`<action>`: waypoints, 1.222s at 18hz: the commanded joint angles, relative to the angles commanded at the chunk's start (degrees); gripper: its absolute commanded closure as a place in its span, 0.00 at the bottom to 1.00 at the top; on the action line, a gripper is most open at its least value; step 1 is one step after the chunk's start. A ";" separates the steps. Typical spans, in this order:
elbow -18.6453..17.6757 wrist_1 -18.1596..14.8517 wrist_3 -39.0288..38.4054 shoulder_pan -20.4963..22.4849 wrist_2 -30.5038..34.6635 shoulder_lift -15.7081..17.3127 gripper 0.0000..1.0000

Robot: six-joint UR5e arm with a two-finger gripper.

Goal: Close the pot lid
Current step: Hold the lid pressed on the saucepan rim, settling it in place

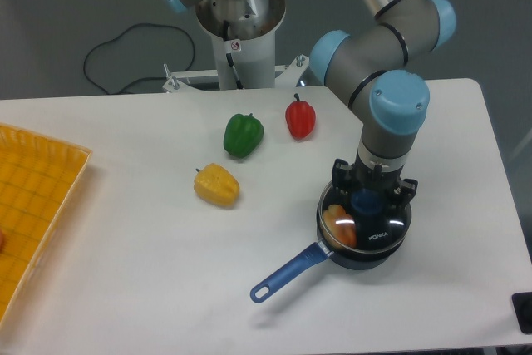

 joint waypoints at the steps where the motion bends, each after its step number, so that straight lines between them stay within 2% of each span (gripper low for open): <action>1: 0.00 0.00 0.00 -0.09 0.00 0.00 0.52; 22: 0.09 -0.26 -0.09 -0.44 0.70 -0.79 0.52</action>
